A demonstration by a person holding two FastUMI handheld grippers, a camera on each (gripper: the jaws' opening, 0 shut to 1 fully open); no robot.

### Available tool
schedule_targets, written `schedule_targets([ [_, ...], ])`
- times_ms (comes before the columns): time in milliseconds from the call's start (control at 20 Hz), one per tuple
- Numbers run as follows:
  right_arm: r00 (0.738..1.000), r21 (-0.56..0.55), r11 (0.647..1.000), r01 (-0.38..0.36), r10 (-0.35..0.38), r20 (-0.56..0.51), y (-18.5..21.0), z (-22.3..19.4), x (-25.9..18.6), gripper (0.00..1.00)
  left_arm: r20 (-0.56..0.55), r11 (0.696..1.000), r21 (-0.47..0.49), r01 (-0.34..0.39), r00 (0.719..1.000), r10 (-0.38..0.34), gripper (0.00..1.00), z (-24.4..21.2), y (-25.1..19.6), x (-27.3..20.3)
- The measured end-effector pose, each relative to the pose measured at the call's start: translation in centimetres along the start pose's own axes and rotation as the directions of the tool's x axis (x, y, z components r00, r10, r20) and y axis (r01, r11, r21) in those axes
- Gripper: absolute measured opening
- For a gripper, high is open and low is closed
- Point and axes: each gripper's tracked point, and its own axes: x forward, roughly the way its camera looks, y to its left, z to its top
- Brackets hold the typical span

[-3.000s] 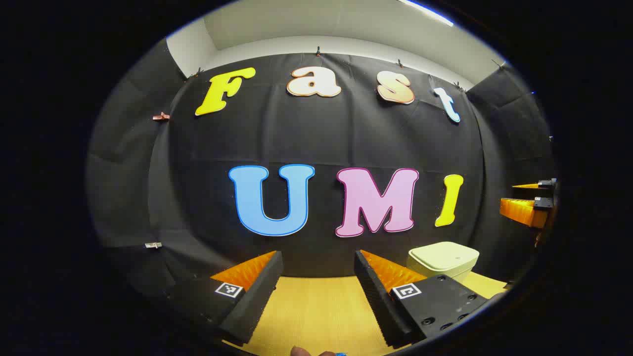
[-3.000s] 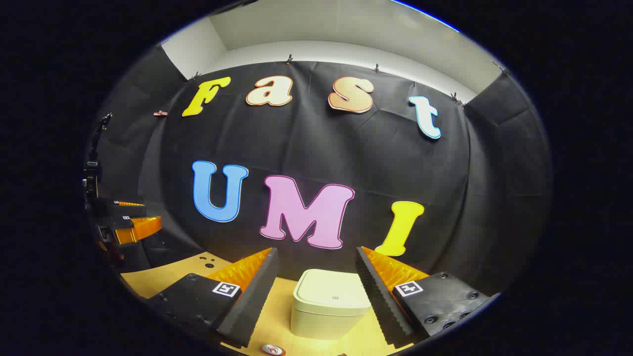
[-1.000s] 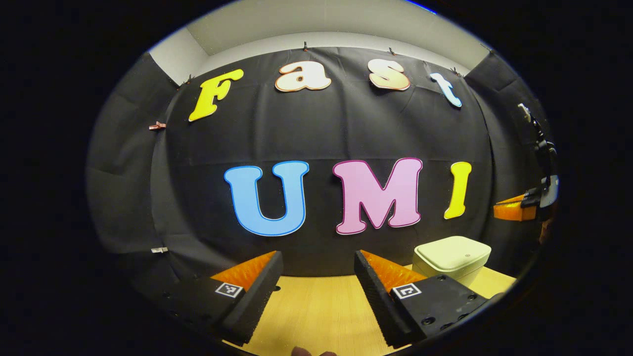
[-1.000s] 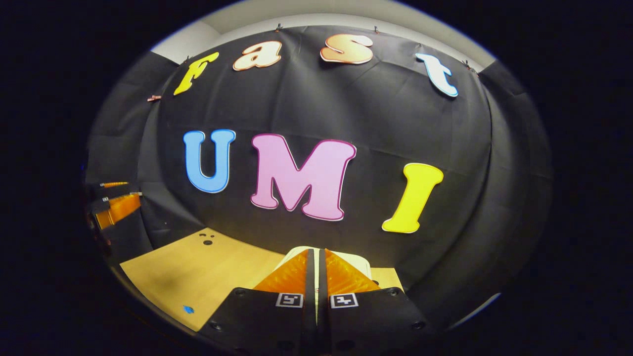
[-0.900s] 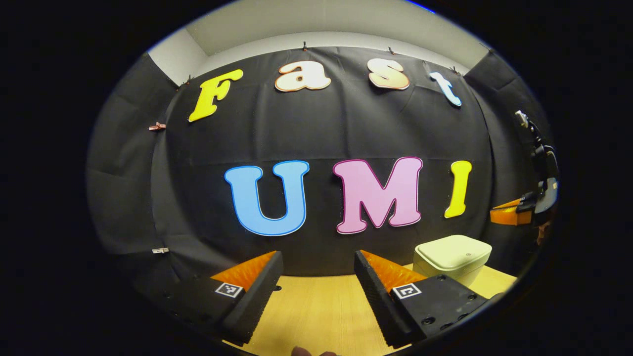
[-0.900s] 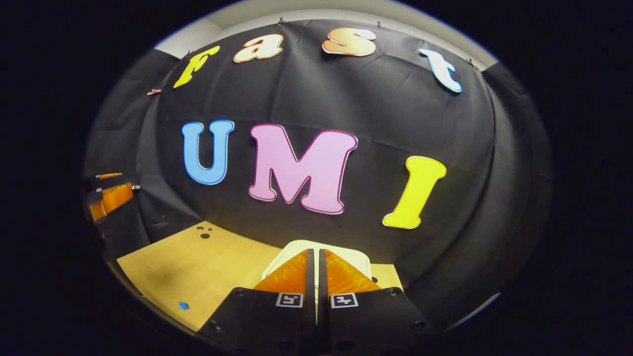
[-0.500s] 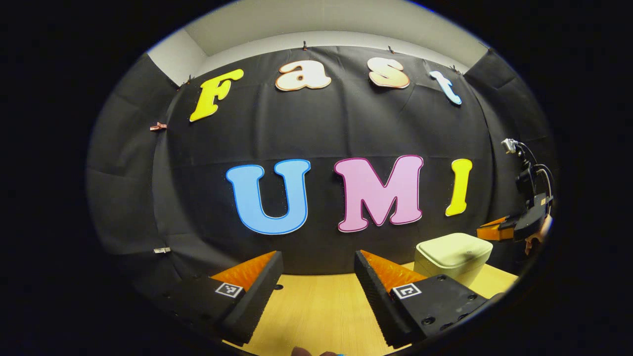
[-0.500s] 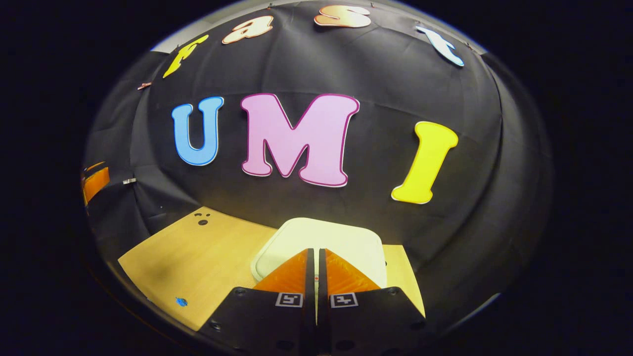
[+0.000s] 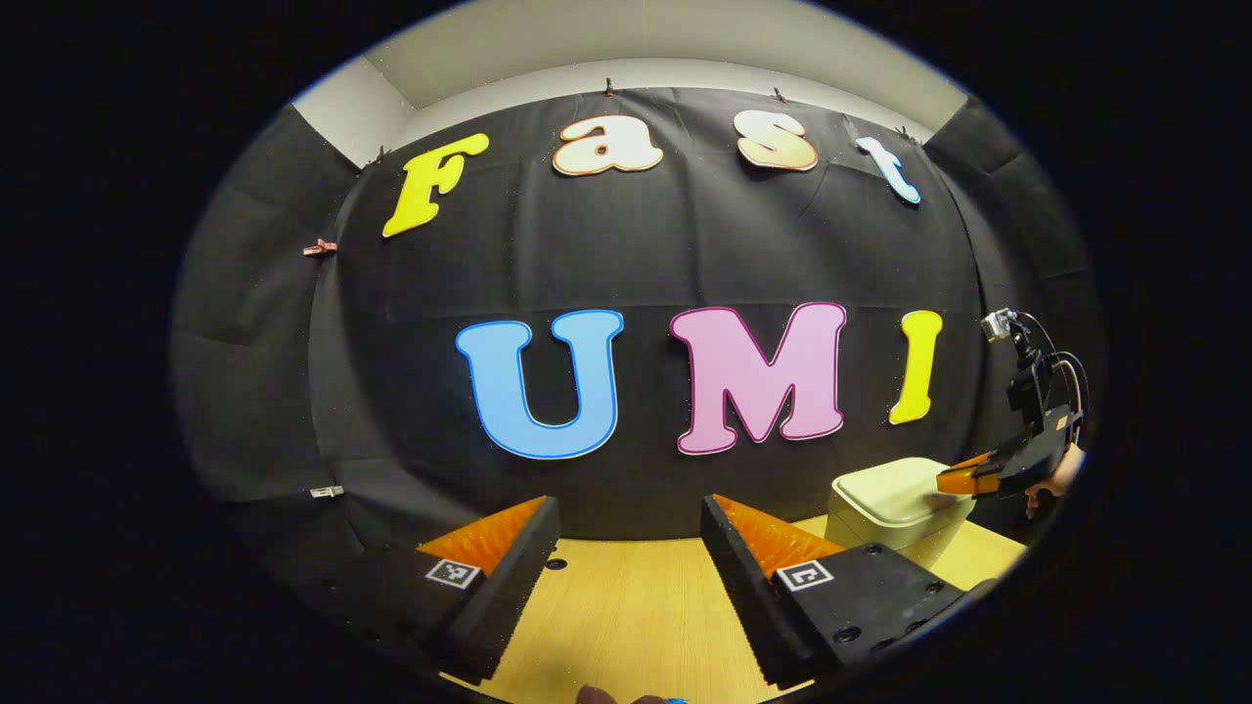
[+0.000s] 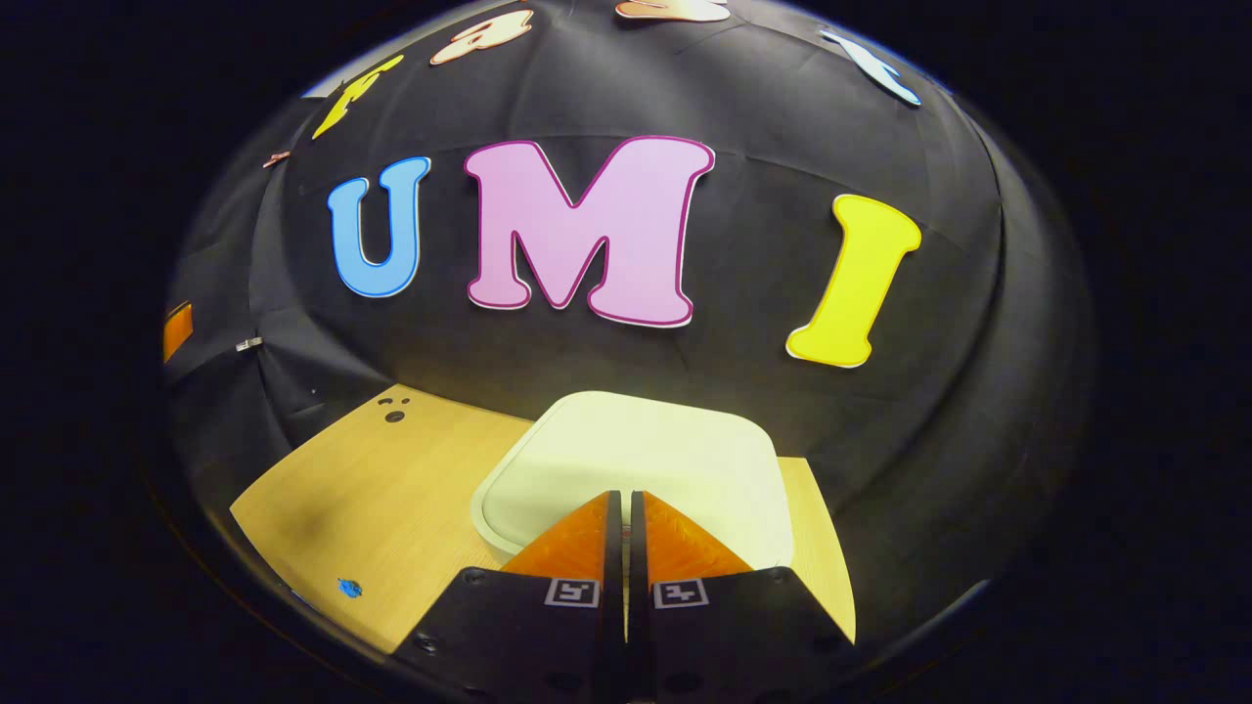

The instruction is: Press the lid of the desktop garbage bin to open it, pick up the crumpled paper on the desktop and throw it into the bin, then pick up the pop can on the desktop and drop it into the bin, and finally close the garbage bin lid.

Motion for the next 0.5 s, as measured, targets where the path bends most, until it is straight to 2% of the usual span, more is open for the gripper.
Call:
schedule_targets([
  [500,1.000,0.032,0.999,0.002,-0.001,-0.029,-0.2,-1.4,0.4,0.05,-0.010,1.000,0.004,-0.009,1.000,0.009,0.94,-0.4,0.3,-0.1],
])
